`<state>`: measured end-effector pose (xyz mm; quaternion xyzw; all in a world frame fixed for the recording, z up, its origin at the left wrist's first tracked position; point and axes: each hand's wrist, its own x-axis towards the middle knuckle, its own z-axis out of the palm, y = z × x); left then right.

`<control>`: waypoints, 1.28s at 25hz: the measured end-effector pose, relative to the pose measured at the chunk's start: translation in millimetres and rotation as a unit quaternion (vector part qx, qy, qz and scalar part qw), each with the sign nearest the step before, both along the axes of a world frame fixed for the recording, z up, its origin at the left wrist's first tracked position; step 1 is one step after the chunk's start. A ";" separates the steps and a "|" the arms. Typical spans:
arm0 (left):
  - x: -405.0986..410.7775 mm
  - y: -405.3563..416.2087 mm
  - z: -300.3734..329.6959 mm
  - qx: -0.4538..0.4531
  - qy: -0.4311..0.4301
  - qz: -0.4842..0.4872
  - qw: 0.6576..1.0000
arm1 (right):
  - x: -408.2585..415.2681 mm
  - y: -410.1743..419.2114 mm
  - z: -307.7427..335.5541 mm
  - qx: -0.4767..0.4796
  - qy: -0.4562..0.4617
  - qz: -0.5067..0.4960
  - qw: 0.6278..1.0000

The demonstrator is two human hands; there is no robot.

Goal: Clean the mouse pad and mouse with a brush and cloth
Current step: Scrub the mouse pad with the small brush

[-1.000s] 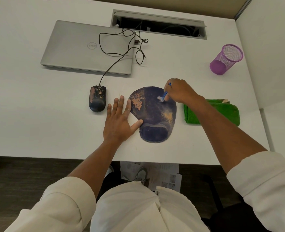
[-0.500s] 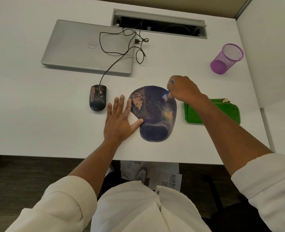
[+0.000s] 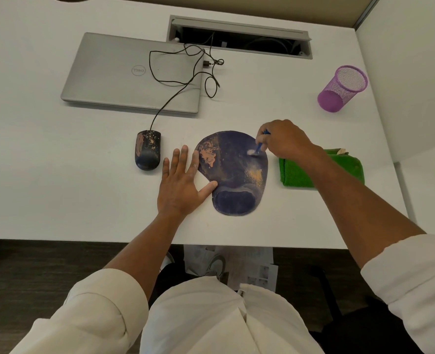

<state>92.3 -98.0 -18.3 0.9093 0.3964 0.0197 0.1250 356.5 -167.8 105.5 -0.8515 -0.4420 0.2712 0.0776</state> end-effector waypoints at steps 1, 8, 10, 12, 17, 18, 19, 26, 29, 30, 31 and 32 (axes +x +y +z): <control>-0.1 -0.2 -0.3 0.001 -0.001 0.000 1.000 | 2.1 -3.2 1.1 -0.036 0.001 0.016 0.999; -0.3 0.0 -0.4 -0.002 -0.003 -0.001 1.000 | -21.3 -12.7 -2.5 0.074 0.029 0.010 0.997; -0.5 -0.8 0.6 -0.003 -0.002 0.000 1.000 | -26.9 -19.1 -8.4 0.037 0.002 0.024 0.999; -0.6 -0.8 1.0 -0.003 0.000 0.001 1.000 | -20.8 -26.1 -9.5 -0.007 -0.020 0.022 1.000; -1.0 0.0 0.3 -0.004 -0.012 0.000 1.000 | -23.3 -20.1 -1.8 0.069 0.006 0.012 0.998; -1.0 0.0 0.1 -0.005 -0.015 -0.001 1.000 | -28.4 -18.2 -2.6 0.078 0.016 0.016 0.997; -1.1 -0.1 0.1 -0.005 -0.017 -0.001 1.000 | -32.3 -18.1 -5.6 0.068 0.017 0.024 0.997; -1.2 0.3 -1.8 -0.001 -0.013 -0.001 1.000 | -34.0 -24.3 -3.2 0.023 -0.050 0.047 0.997; -0.8 0.0 -0.2 -0.004 -0.013 -0.001 1.000 | -50.1 -18.3 -5.1 0.050 0.001 0.060 0.997; -0.8 -0.5 0.0 -0.003 -0.011 -0.002 1.000 | -51.8 -21.8 -6.9 0.020 -0.017 0.075 0.997; -0.7 -1.0 0.0 -0.002 -0.009 -0.002 1.000 | -49.3 -26.8 -7.5 -0.022 -0.052 0.089 0.994; -0.5 -1.0 -0.2 -0.001 -0.008 -0.001 1.000 | -43.9 -30.8 -7.1 -0.058 -0.089 0.098 0.990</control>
